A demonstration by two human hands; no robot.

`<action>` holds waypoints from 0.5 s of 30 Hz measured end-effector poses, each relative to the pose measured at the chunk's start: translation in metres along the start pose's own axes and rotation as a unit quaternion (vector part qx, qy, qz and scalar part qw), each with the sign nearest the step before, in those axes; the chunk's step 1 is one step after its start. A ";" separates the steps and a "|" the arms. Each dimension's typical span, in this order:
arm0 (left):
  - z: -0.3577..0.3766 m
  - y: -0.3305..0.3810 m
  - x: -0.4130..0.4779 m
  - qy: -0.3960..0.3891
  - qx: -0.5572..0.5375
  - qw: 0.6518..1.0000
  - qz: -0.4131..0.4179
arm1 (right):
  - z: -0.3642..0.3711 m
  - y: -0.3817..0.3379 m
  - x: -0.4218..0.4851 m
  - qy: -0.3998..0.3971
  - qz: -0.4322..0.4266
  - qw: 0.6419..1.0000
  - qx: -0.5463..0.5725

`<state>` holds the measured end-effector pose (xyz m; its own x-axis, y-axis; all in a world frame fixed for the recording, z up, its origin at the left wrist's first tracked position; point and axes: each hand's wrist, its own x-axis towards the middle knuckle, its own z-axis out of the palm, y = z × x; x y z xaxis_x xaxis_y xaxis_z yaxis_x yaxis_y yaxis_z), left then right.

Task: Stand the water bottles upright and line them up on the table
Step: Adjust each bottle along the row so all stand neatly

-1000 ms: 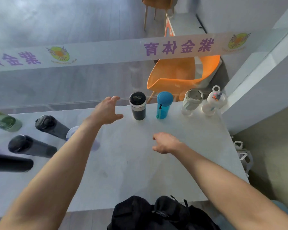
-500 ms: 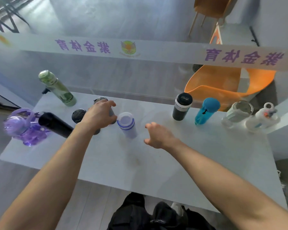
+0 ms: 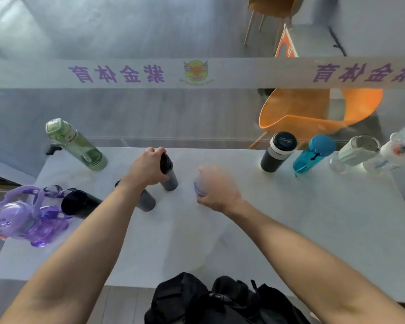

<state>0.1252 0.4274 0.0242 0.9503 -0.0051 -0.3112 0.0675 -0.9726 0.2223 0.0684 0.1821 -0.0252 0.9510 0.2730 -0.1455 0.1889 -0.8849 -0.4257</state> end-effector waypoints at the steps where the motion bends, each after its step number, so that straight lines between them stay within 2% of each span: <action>1: 0.002 0.000 0.006 0.004 -0.009 1.000 0.010 | -0.004 0.005 0.002 0.007 0.014 1.000 0.001; 9: 0.000 0.030 0.052 0.030 -0.036 0.996 0.076 | -0.057 0.053 0.051 0.090 0.146 0.985 0.025; 15: 0.005 0.044 0.074 0.035 -0.027 0.994 0.100 | -0.069 0.079 0.081 0.066 0.165 0.984 0.006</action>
<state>0.1974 0.3827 0.0062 0.9650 -0.1794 -0.1913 -0.1108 -0.9400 0.3226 0.1776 0.1088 -0.0089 0.9836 -0.0810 -0.1609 -0.1381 -0.9127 -0.3846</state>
